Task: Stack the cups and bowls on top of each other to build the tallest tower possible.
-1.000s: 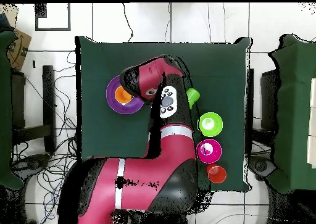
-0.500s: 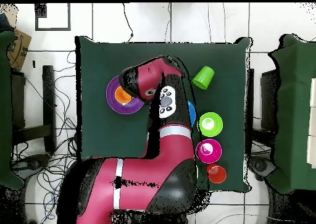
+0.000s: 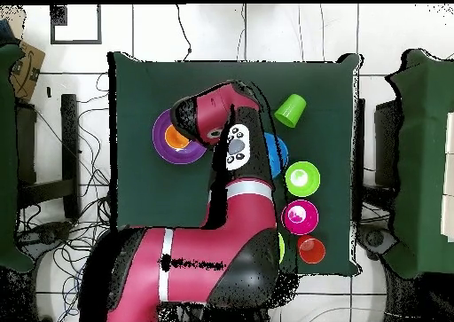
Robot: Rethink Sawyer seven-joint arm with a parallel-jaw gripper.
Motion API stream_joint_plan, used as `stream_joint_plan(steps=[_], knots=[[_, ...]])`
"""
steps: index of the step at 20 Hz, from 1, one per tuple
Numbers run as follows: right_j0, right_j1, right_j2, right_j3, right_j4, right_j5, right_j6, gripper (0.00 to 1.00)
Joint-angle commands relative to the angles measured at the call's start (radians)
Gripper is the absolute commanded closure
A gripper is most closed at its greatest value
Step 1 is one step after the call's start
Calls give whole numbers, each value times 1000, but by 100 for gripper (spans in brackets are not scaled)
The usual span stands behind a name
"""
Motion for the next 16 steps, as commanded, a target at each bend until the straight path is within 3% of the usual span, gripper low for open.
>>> stream_joint_plan(steps=[1,4,12,16], knots=[[0,-135,25,93,6,-51,164,100],[-14,-188,49,127,29,-94,157,100],[-32,-339,77,228,103,-90,162,100],[-55,-396,112,276,187,-138,218,100]])
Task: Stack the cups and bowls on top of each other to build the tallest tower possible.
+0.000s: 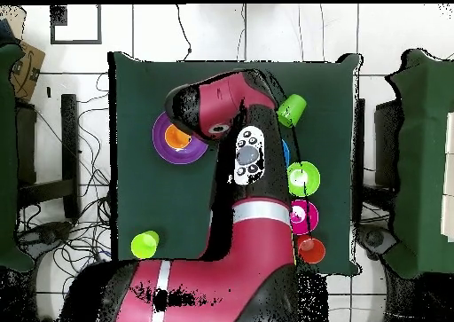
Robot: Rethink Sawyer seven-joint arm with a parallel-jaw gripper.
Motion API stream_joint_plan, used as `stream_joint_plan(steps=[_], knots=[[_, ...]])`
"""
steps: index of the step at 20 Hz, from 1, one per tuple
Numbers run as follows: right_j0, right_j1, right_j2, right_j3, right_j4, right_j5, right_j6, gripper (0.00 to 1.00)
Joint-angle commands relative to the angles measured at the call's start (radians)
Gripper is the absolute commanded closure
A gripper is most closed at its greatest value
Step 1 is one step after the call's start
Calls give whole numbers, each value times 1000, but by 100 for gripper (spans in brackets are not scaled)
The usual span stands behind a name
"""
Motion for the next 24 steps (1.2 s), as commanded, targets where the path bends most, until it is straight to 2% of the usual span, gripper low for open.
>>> stream_joint_plan(steps=[1,5,10,12,17,20,24], knots=[[-32,-183,116,147,135,-141,238,100],[-1,-227,95,173,172,-167,299,100],[42,-265,61,139,219,-182,390,100],[64,-276,44,129,228,-158,408,100],[116,-292,1,105,188,-115,399,100],[142,-279,-18,101,134,-142,384,100],[177,-253,-55,78,83,-181,415,100]])
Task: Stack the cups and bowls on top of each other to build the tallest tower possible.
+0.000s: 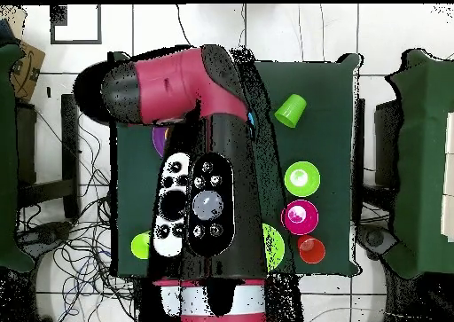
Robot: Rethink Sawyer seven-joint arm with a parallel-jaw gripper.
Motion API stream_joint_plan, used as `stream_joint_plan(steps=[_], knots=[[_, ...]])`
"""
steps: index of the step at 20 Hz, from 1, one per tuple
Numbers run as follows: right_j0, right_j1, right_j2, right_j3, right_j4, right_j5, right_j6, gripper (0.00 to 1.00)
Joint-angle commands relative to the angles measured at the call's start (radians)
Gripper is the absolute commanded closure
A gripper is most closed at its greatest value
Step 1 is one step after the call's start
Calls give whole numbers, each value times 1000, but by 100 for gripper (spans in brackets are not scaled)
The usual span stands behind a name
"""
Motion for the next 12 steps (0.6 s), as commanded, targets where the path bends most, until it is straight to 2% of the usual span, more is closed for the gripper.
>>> stream_joint_plan(steps=[1,9,12], knots=[[74,42,-39,3,-131,-64,315,100],[107,82,-83,-22,-190,-70,314,100],[114,87,-85,-23,-185,-66,323,100]])
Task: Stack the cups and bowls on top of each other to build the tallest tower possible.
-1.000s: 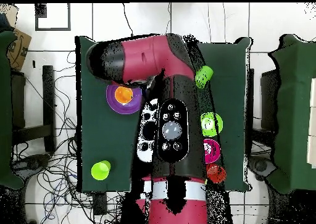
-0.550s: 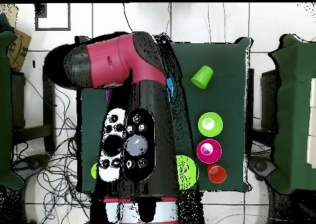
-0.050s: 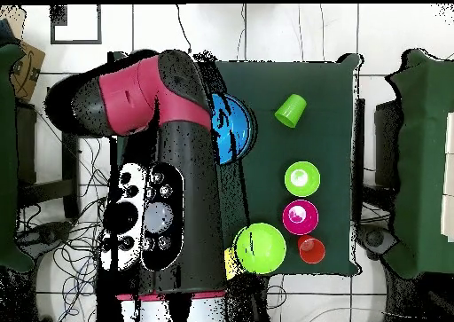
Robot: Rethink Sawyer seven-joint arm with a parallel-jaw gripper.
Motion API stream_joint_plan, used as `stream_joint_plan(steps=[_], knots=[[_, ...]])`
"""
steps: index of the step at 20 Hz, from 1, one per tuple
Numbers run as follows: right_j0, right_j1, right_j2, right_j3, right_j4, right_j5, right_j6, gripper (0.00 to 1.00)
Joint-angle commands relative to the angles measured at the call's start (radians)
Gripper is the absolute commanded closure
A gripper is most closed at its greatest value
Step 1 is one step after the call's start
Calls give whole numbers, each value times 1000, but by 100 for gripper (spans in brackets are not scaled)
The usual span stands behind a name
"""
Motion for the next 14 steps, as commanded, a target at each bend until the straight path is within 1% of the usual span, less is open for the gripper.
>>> stream_joint_plan(steps=[1,3,11,14], knots=[[19,79,-9,-10,-101,-24,268,100],[19,86,-6,-10,-92,-11,264,100],[7,101,16,15,-16,-2,304,100],[-2,103,30,15,8,17,296,100]])
